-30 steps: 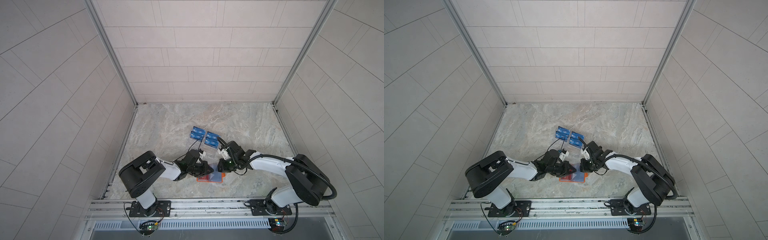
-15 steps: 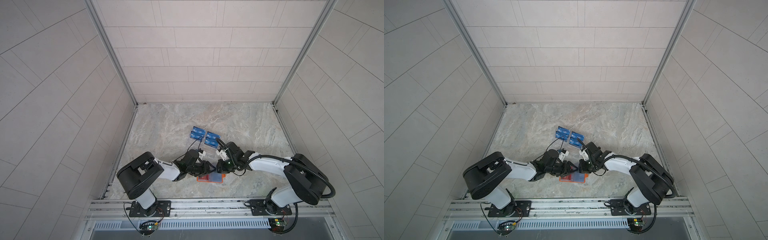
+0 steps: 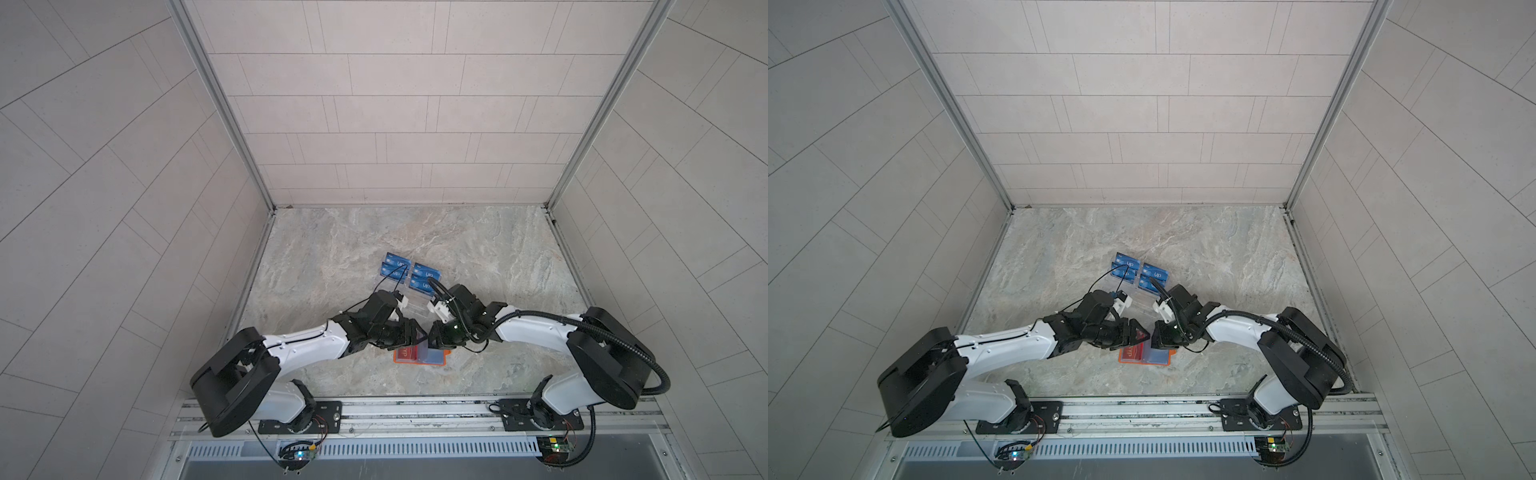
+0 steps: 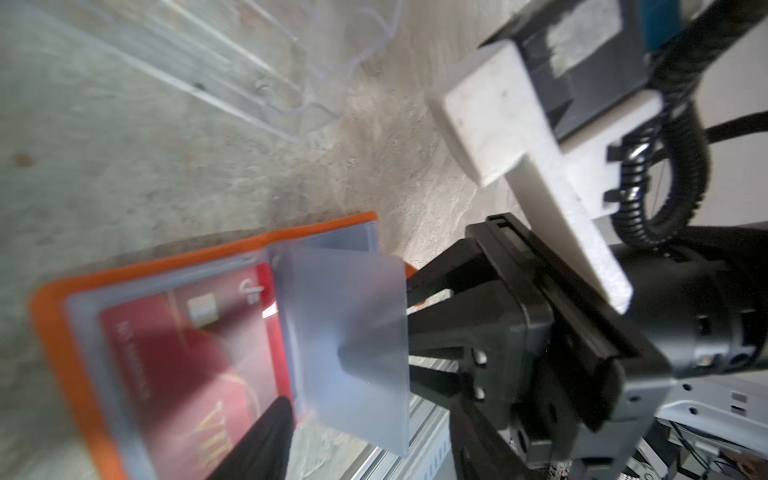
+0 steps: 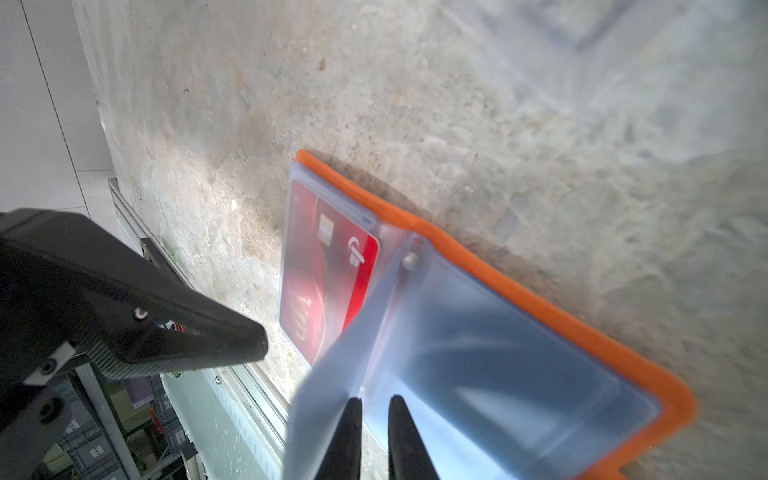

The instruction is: Put the credit cards into the card holder

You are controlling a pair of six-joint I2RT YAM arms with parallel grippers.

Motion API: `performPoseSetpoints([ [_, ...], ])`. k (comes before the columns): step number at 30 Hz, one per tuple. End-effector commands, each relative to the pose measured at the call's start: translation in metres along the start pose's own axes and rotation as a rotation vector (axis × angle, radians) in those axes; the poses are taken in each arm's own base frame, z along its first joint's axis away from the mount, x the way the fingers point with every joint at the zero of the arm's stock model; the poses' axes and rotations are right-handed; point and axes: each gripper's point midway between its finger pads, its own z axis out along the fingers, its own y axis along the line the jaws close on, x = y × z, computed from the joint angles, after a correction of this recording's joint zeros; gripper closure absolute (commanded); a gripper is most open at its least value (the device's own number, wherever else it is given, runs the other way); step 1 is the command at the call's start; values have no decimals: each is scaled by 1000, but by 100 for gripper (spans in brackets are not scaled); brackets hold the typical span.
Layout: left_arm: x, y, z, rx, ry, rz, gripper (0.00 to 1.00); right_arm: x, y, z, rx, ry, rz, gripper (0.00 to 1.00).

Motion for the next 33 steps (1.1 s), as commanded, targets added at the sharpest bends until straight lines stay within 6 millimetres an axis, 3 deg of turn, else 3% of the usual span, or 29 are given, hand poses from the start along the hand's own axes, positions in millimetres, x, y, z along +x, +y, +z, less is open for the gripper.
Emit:
performPoseSetpoints([
  [1,2,35,-15,-134,-35,-14,41,-2,14,5,-23,6,-33,84],
  [5,-3,42,-22,-135,-90,-44,46,-3,14,11,-20,15,-39,84],
  [12,-3,63,-28,-205,-124,-74,38,-8,17,18,-8,-2,-60,85],
  [20,-4,64,-18,-208,-90,-62,36,-10,18,27,4,9,-64,85],
  [25,-3,66,-7,-210,-57,-61,47,-11,18,31,13,13,-66,85],
  [33,-2,75,-1,-240,-44,-60,54,-12,17,31,40,27,-88,85],
])
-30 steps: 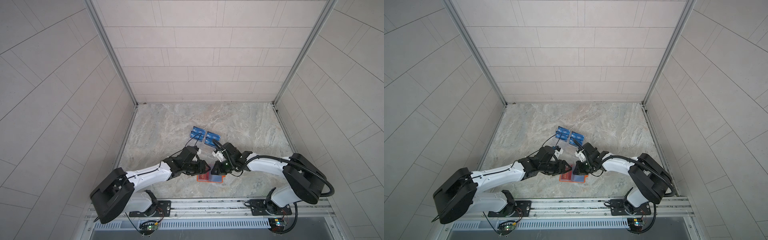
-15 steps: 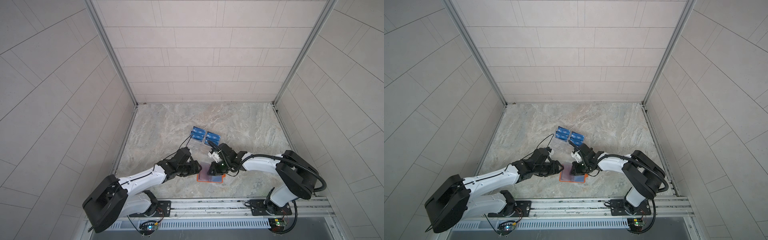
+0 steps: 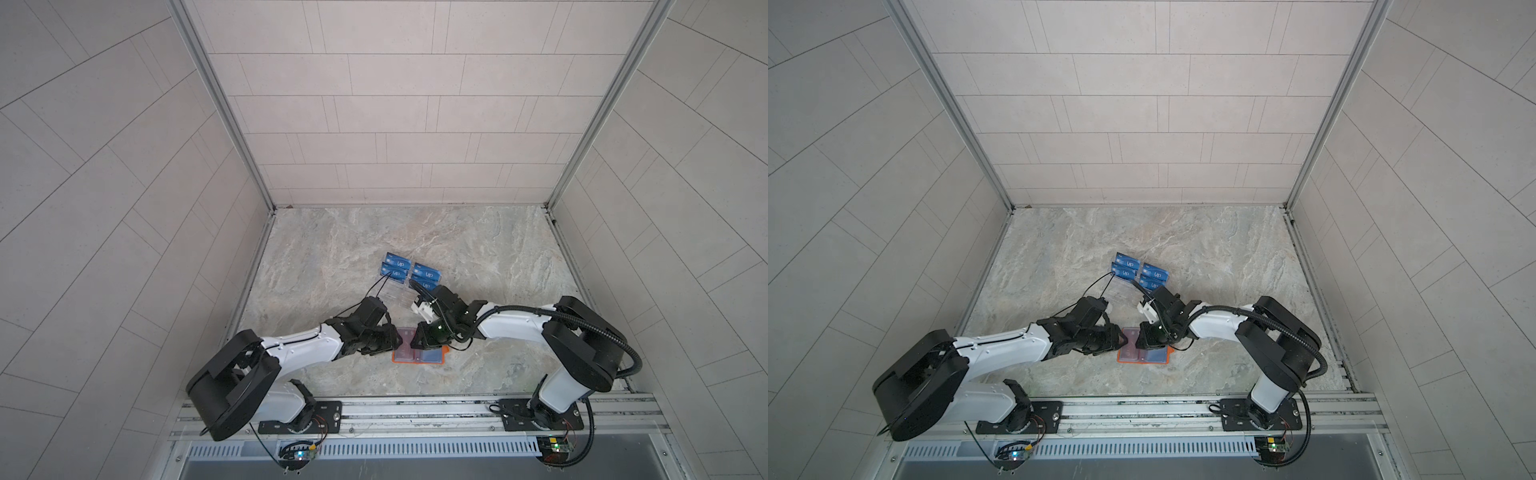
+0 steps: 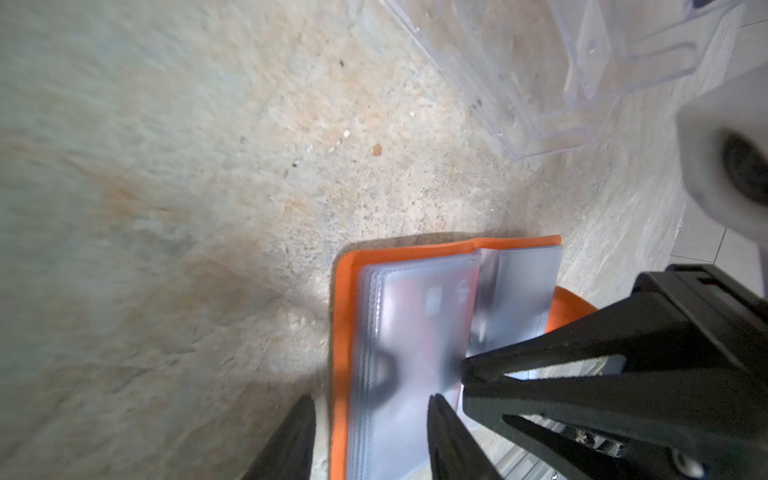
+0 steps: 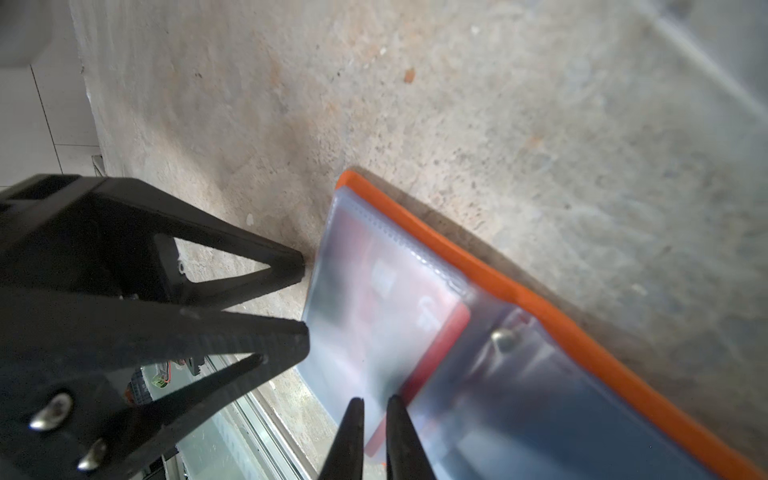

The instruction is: Put the credit cards into the card holder

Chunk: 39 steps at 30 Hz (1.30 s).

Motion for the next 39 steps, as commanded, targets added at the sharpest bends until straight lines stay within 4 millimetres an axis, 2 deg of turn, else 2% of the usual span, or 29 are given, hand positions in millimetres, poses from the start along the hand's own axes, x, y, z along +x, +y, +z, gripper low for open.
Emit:
performPoseSetpoints([
  [1,-4,3,2,-25,-5,16,55,-1,-2,0,37,10,-24,85],
  [6,0,13,1,-71,-7,16,62,-10,5,-24,95,-2,-96,80],
  [10,3,18,2,-93,-2,21,64,-31,18,-51,113,-23,-161,78],
  [14,0,15,1,-93,-13,33,66,-66,24,-82,167,-57,-244,77],
  [17,0,17,1,-109,-12,43,69,-94,18,-100,230,-77,-280,77],
  [20,1,27,-1,-156,-17,38,71,-121,10,-111,302,-102,-316,76],
  [24,3,31,0,-160,-19,36,70,-145,10,-114,353,-129,-376,76],
  [27,2,30,-1,-157,-23,38,70,-156,3,-113,399,-110,-399,76],
  [32,2,29,-1,-153,-20,37,70,-162,-11,-107,445,-59,-415,76],
  [39,3,26,1,-132,-17,20,69,-165,-15,-104,457,-39,-455,75],
])
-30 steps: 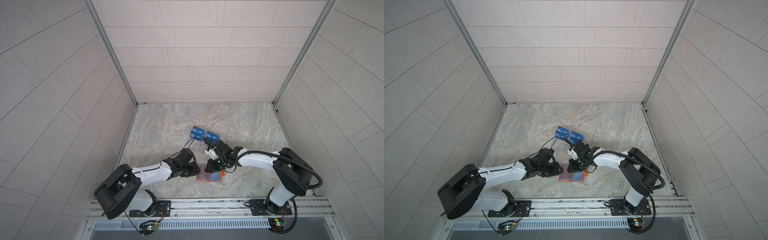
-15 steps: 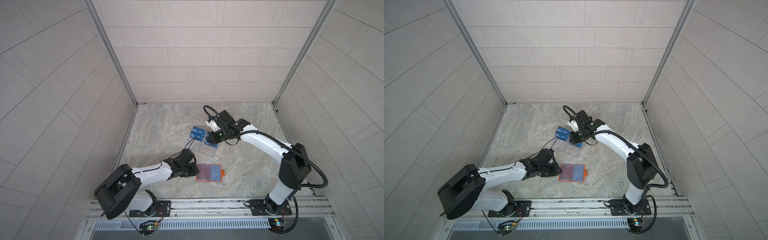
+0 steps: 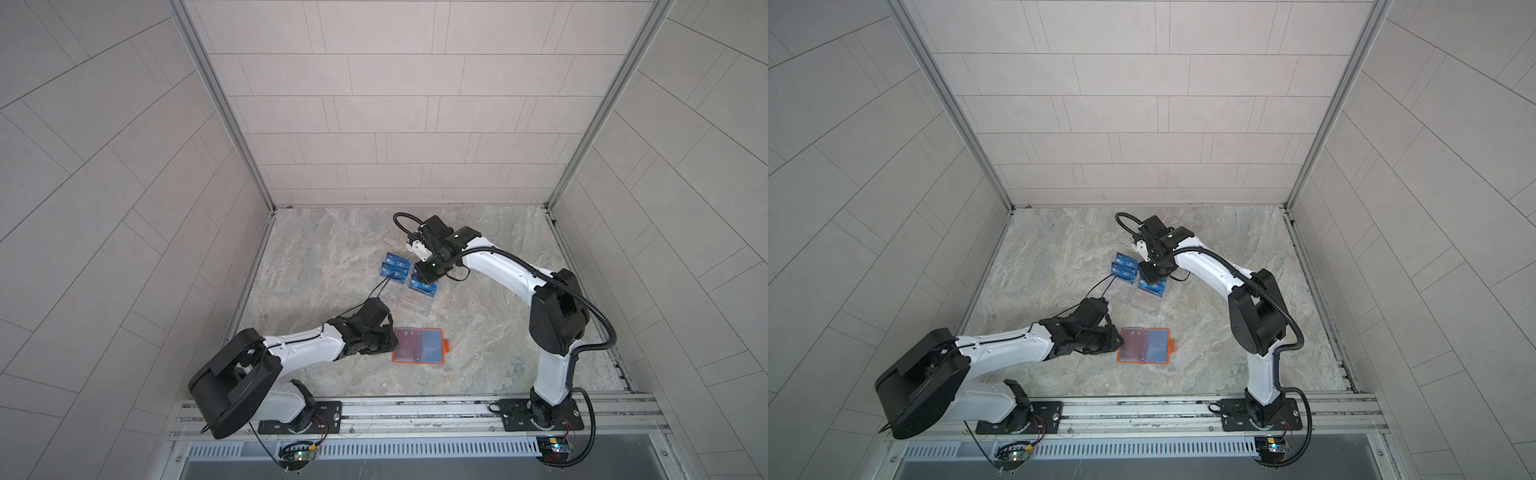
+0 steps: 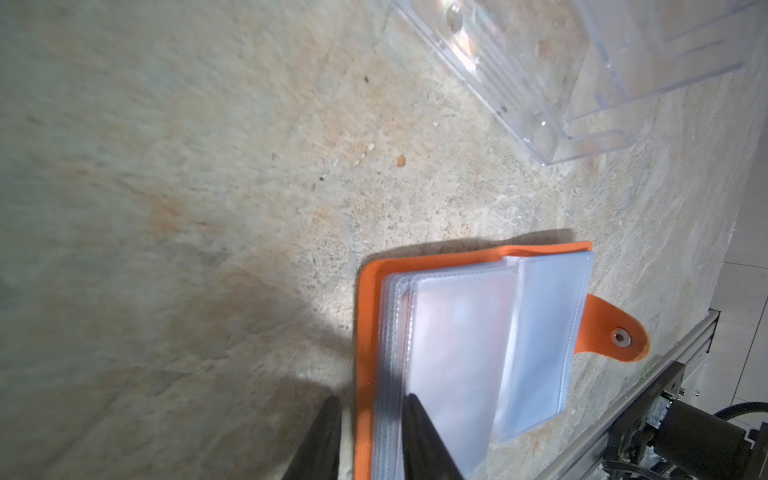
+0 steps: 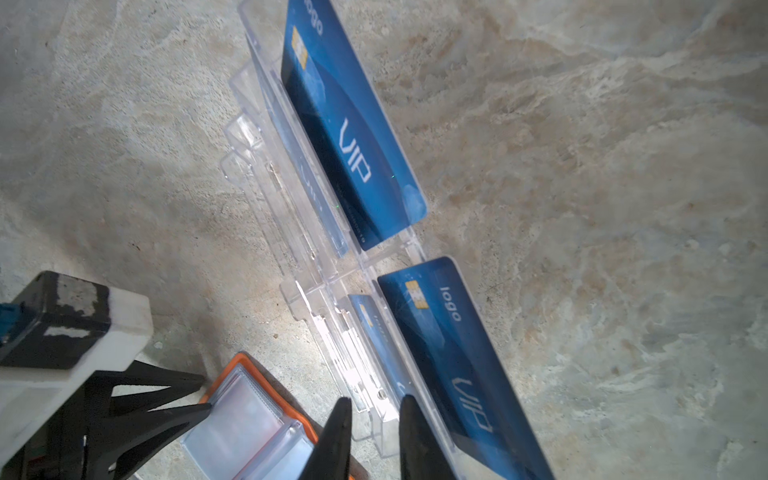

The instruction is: Put the credit cards into the card holder

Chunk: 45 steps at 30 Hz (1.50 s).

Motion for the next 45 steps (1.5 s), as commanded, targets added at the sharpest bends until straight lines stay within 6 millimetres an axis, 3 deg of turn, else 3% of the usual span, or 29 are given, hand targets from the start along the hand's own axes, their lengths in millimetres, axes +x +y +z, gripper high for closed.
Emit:
performPoseSetpoints([
  [1,9,13,2,-51,26,-5,69,4,-4,1,18,31,-56,75],
  [14,7,14,-2,-57,9,-3,68,9,2,15,-13,70,-71,70],
  [24,7,15,-3,-58,6,-3,68,10,9,11,-23,76,-96,74],
  [35,8,15,-2,-57,12,-2,68,-12,6,-11,17,-7,-120,68],
  [45,8,15,-3,-58,11,-3,67,-12,-5,0,55,30,-123,67],
])
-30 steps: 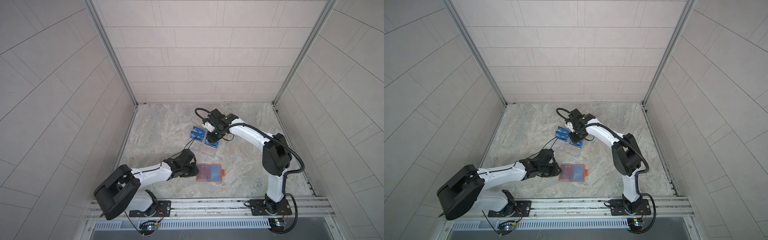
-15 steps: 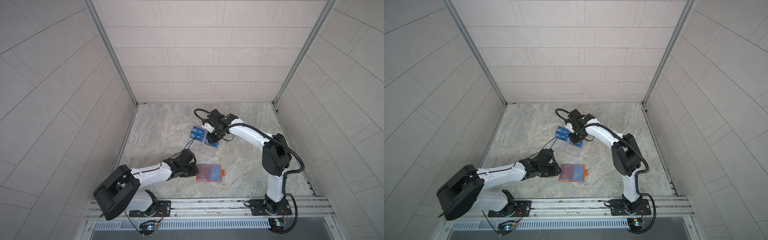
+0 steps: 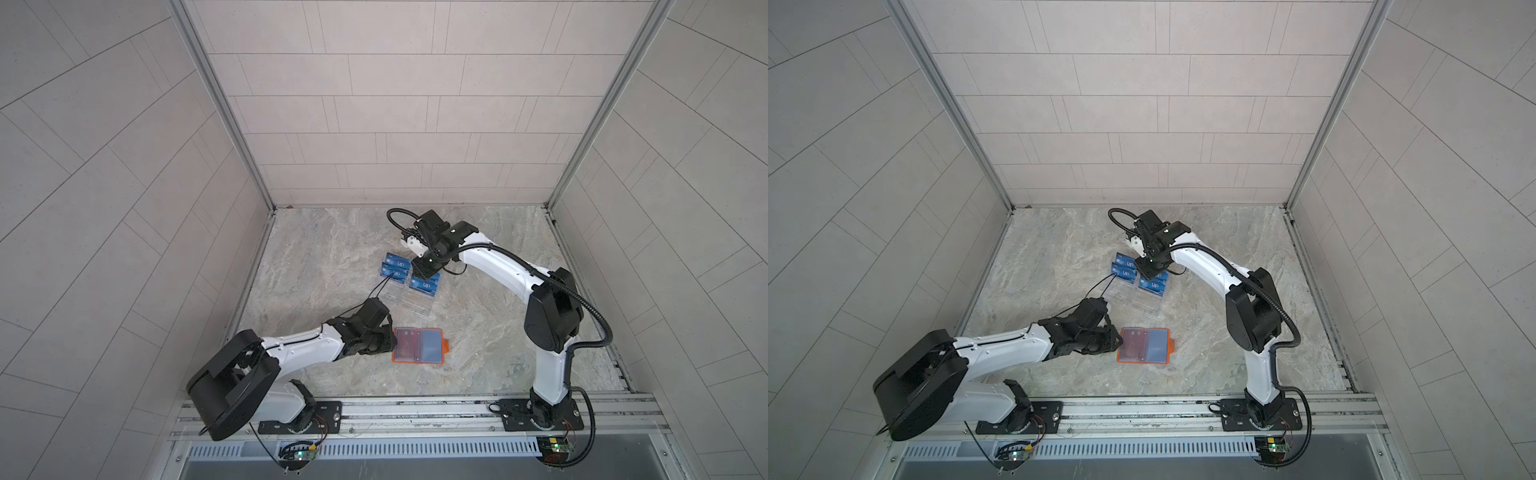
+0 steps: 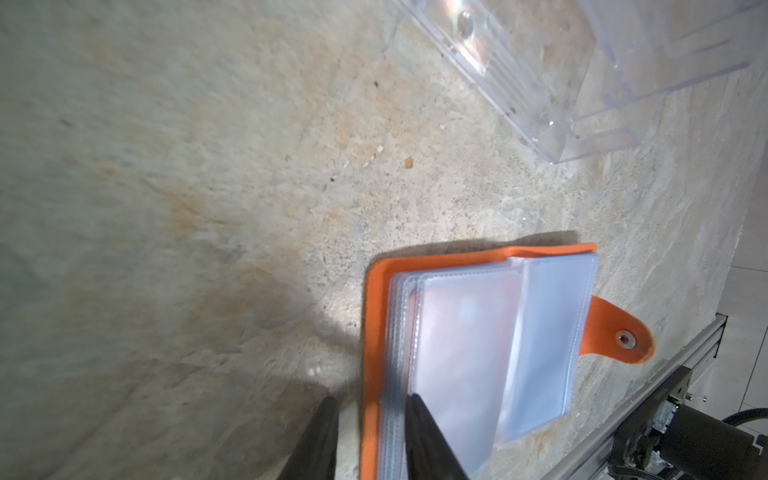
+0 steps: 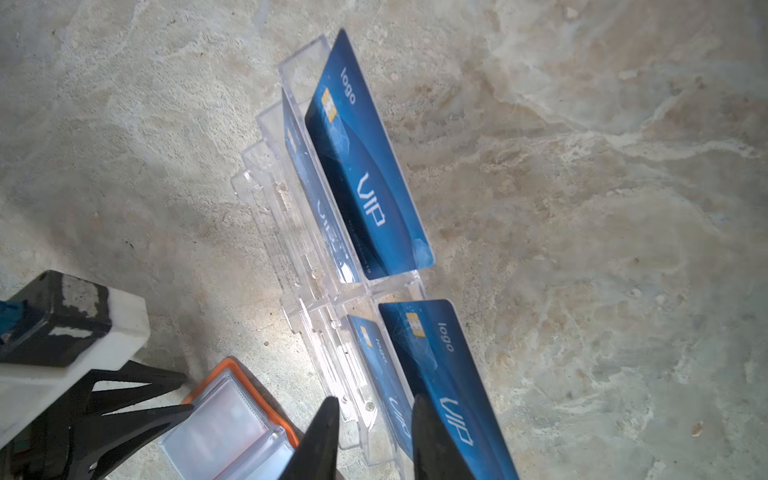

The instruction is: Put the credit cards into the card holder

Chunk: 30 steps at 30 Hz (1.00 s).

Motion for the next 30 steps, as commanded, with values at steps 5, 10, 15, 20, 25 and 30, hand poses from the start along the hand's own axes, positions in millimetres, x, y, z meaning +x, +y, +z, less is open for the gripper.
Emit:
performPoseSetpoints([
  [5,8,12,-1,-45,17,-2,67,13,-9,15,33,74,-31,66],
  [10,8,12,-1,-44,15,-2,67,18,-12,21,51,101,-34,66],
  [15,8,13,-1,-46,13,-2,67,17,-6,20,25,94,-36,68],
  [20,8,13,-1,-50,14,-4,67,17,1,20,-4,95,-51,71],
  [25,8,14,0,-50,16,-5,66,22,7,22,-31,111,-59,72],
  [30,8,13,0,-48,14,-4,66,26,5,23,-20,128,-66,73],
])
